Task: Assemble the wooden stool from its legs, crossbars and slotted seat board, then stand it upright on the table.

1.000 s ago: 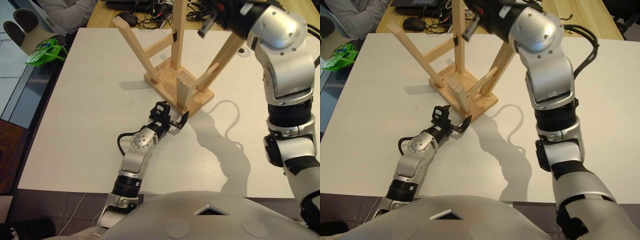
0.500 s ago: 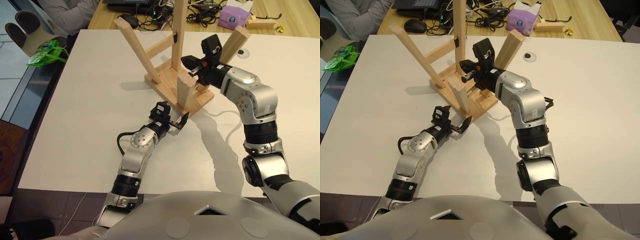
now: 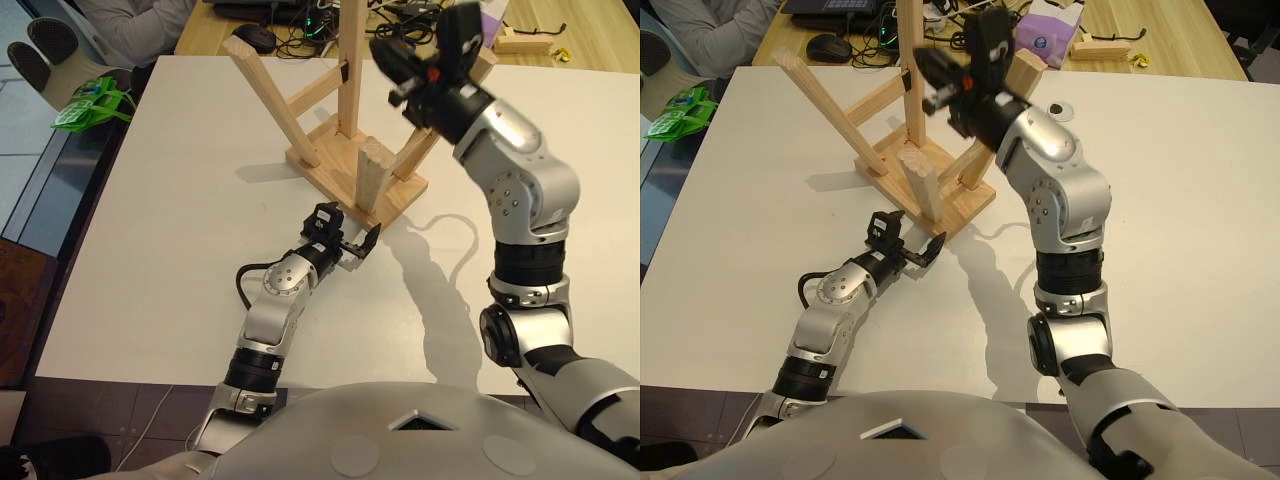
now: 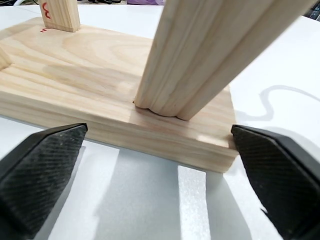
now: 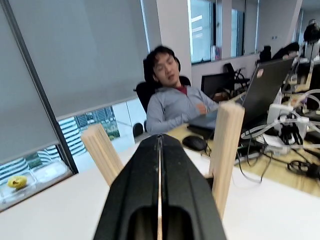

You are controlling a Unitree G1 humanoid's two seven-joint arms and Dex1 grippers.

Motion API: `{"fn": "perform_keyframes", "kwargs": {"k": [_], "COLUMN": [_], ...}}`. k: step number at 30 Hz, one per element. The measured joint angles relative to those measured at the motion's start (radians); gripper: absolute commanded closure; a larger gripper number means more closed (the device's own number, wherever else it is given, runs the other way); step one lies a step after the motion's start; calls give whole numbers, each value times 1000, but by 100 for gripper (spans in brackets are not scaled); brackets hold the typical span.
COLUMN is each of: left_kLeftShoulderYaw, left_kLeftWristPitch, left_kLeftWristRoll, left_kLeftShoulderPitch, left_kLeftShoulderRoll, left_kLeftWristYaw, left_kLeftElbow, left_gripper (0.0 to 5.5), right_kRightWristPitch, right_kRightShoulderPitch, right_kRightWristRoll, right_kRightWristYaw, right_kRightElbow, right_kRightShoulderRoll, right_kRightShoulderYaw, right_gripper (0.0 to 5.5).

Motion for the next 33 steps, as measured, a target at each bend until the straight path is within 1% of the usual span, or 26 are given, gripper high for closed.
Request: {"fn": "perform_keyframes", "kwargs": {"k": [4, 5, 7, 9, 10, 11, 13, 16, 18, 21, 24, 26, 30, 33], "left_kLeftShoulderYaw": [0, 0, 2, 11, 27, 49, 78, 94, 99, 128, 174, 203, 242, 236], "left_kLeftWristPitch": [2, 7, 7, -4, -13, -27, -57, -104, -139, -270, -296, -242, 7, 171], "left_kLeftWristRoll": [0, 0, 9, 27, 32, 37, 37, 37, 44, 49, 70, 69, -22, -86], "left_kLeftShoulderPitch": [0, 1, 13, 33, 45, 50, 49, 38, 37, -1, -79, -243, -551, -659], "left_kLeftShoulderRoll": [3, 7, 14, 21, 29, 39, 41, 36, 30, -5, -27, -34, -32, -5], "left_kLeftWristYaw": [-1, -2, 5, 28, 46, 59, 71, 86, 101, 155, 222, 258, 272, 237], "left_kLeftElbow": [-4, -9, -24, -44, -57, -67, -85, -108, -129, -293, -399, -474, -521, -563], "left_gripper": [10, 10, 10, 10, 10, 10, 10, 10, 10, 10, 10, 10, 10, 10], "right_kRightWristPitch": [-63, -99, -262, -431, -488, -513, -542, -554, -558, -561, -564, -570, -598, -606], "right_kRightShoulderPitch": [-20, -11, 42, 138, 195, 226, 210, 94, 44, -29, -46, -66, -84, -84], "right_kRightWristRoll": [32, 21, -105, -228, -266, -283, -284, -282, -284, -322, -351, -365, -381, -381], "right_kRightWristYaw": [13, 30, 74, 91, 82, 51, -18, -110, -140, -218, -290, -312, -330, -334], "right_kRightElbow": [-105, -138, -175, -179, -177, -173, -153, -67, -14, 73, 133, 174, 208, 210], "right_kRightShoulderRoll": [-12, -30, -98, -151, -158, -153, -123, -116, -125, -167, -171, -184, -200, -203], "right_kRightShoulderYaw": [-23, -3, 88, 163, 176, 169, 118, 20, -14, -81, -117, -125, -130, -134], "right_gripper": [547, 547, 547, 547, 547, 547, 547, 547, 547, 547, 547, 547, 547, 547]}}
